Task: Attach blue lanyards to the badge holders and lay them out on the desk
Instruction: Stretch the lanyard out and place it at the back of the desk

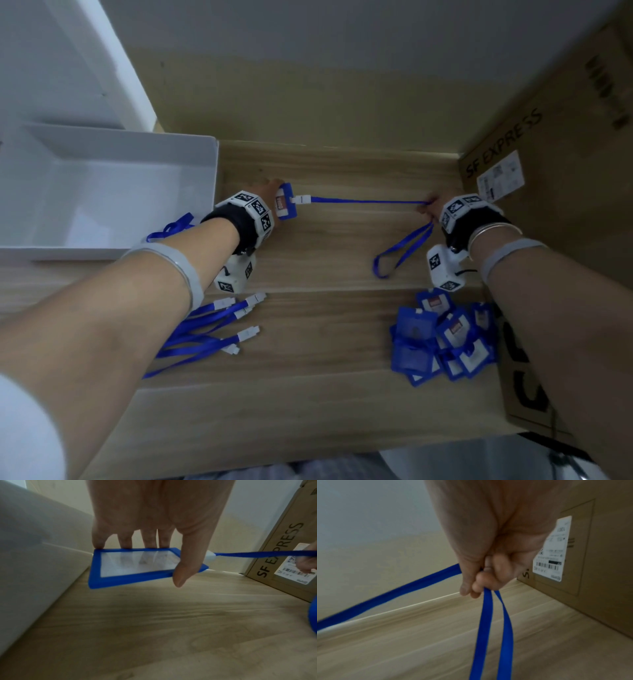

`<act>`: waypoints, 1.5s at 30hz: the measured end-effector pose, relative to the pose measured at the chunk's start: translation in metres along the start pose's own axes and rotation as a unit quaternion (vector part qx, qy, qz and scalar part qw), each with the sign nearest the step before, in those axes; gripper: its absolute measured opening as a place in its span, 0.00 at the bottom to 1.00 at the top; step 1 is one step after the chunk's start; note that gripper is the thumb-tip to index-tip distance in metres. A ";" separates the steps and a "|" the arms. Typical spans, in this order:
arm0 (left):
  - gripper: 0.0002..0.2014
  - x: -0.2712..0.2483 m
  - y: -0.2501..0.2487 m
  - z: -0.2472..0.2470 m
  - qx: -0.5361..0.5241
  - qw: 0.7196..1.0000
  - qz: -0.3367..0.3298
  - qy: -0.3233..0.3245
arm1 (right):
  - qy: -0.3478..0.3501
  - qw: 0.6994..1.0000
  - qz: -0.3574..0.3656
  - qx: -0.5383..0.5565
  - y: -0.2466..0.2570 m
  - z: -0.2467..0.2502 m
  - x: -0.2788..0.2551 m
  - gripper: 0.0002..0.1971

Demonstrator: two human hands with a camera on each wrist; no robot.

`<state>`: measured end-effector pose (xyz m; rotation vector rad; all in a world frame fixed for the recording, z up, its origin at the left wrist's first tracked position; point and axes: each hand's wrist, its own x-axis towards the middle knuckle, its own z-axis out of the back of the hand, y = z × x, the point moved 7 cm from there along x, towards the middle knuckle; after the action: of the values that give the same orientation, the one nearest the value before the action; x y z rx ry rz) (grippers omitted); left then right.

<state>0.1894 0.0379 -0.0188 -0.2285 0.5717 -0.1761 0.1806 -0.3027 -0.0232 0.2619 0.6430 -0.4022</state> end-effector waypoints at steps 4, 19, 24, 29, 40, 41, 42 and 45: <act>0.36 0.013 -0.001 0.006 0.025 0.999 0.013 0.016 | -0.059 0.995 0.009 0.075 -0.014 0.032 0.007 0.04; 0.35 0.060 0.024 0.014 0.064 0.992 0.101 0.039 | -0.067 0.970 -0.118 -0.204 -0.036 0.056 0.025 0.07; 0.34 0.071 0.025 0.010 0.048 0.993 0.106 0.025 | -0.042 0.971 -0.118 -0.204 -0.032 0.047 0.040 0.08; 0.36 0.079 0.032 0.006 0.062 0.990 0.120 0.035 | 0.010 0.972 -0.128 -0.198 -0.022 0.038 0.029 0.16; 0.36 0.082 0.041 0.007 0.065 0.988 0.132 0.037 | 0.040 0.923 -0.115 -0.364 -0.028 0.023 0.030 0.16; 0.36 0.081 0.040 0.007 0.067 0.989 0.130 0.036 | 0.042 0.922 -0.125 -0.364 -0.029 0.022 0.028 0.17; 0.36 0.080 0.040 0.008 0.073 0.988 0.129 0.036 | 0.037 0.926 -0.128 -0.354 -0.029 0.022 0.027 0.19; 0.35 0.076 0.036 0.010 0.082 0.989 0.124 0.026 | 0.012 0.933 -0.124 -0.338 -0.030 0.027 0.025 0.20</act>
<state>0.2617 0.0565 -0.0594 0.0074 0.6293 0.0135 0.1994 -0.3460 -0.0213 -0.4782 0.8038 -0.3949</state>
